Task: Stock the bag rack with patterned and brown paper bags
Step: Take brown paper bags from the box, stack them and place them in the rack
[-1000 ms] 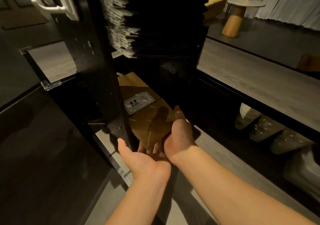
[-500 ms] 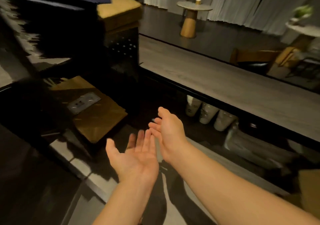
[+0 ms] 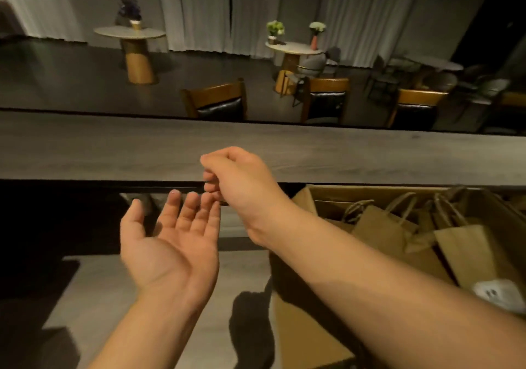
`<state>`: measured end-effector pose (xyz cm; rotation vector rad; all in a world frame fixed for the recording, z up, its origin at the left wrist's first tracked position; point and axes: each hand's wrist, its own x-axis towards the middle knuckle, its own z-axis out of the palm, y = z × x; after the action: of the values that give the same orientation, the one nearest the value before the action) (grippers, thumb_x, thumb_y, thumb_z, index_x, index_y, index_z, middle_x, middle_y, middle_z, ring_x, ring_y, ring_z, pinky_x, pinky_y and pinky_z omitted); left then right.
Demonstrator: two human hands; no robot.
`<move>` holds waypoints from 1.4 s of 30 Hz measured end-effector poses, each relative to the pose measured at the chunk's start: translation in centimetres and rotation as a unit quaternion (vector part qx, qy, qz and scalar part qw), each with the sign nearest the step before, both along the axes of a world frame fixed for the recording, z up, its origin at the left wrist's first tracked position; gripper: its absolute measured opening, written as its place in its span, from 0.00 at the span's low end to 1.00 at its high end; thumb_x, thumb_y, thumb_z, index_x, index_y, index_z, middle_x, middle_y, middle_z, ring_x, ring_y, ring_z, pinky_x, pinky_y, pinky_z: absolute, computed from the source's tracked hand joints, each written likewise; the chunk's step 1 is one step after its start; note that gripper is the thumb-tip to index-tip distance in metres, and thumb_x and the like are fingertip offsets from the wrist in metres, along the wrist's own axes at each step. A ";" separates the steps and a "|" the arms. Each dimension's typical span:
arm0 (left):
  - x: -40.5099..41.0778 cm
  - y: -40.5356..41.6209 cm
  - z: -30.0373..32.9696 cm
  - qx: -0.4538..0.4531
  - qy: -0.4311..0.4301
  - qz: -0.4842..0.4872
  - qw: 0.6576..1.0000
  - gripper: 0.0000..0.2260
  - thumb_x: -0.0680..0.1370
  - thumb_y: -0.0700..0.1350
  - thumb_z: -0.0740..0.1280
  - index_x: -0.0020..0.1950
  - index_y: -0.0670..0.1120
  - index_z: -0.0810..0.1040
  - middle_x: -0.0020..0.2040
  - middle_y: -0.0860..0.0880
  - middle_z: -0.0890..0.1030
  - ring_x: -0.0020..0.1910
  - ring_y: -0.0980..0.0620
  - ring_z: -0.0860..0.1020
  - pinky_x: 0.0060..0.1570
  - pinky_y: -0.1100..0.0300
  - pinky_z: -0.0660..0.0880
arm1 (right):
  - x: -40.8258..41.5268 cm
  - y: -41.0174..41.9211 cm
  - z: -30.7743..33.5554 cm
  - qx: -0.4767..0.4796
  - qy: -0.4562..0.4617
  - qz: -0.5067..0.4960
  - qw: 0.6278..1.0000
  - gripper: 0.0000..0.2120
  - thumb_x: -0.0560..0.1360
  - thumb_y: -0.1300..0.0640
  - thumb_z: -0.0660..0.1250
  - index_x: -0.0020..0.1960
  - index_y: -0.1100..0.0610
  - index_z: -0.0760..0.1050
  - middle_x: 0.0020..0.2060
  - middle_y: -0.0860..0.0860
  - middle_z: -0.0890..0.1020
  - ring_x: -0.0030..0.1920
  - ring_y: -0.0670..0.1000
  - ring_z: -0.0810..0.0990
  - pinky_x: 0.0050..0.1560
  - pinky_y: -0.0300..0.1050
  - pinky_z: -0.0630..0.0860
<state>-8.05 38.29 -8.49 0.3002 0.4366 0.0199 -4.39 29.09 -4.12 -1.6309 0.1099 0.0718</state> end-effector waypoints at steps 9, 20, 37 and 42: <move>-1.6 -14.5 2.6 0.086 -0.054 -0.203 0.974 0.17 0.81 0.55 0.64 0.56 0.41 0.82 0.55 0.37 0.83 0.58 0.37 0.84 0.65 0.42 0.77 | -3.5 -18.2 1.4 0.043 -0.032 -0.086 0.995 0.07 0.83 0.55 0.65 0.50 0.56 0.79 0.37 0.51 0.79 0.39 0.50 0.78 0.39 0.43 0.76; 1.7 -24.4 0.2 0.435 -0.101 -0.382 0.809 0.15 0.83 0.53 0.64 0.60 0.45 0.82 0.41 0.47 0.85 0.44 0.47 0.83 0.59 0.47 0.80 | -3.3 -32.2 -1.4 -0.295 -0.012 -0.037 0.955 0.07 0.84 0.48 0.64 0.55 0.48 0.79 0.45 0.49 0.85 0.46 0.49 0.84 0.51 0.47 0.82; 3.1 -24.7 -4.6 0.793 -0.166 -0.473 0.347 0.22 0.80 0.57 0.69 0.73 0.59 0.71 0.58 0.57 0.80 0.51 0.58 0.80 0.50 0.62 0.78 | -3.6 -40.3 -4.9 -0.559 0.067 -0.050 0.825 0.06 0.77 0.50 0.70 0.49 0.41 0.74 0.52 0.45 0.77 0.55 0.49 0.76 0.60 0.55 0.78; 3.2 -25.1 -4.7 0.819 -0.211 -0.447 0.290 0.12 0.78 0.56 0.71 0.61 0.61 0.78 0.55 0.60 0.75 0.53 0.58 0.76 0.57 0.58 0.78 | -4.6 -42.4 -4.8 -0.614 0.194 -0.029 0.764 0.23 0.73 0.44 0.74 0.62 0.47 0.70 0.65 0.52 0.66 0.68 0.59 0.66 0.70 0.60 0.71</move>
<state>-4.87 13.23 -13.15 2.5834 -0.5982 -0.6138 -8.95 -13.35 -8.92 -2.9188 0.6362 0.3480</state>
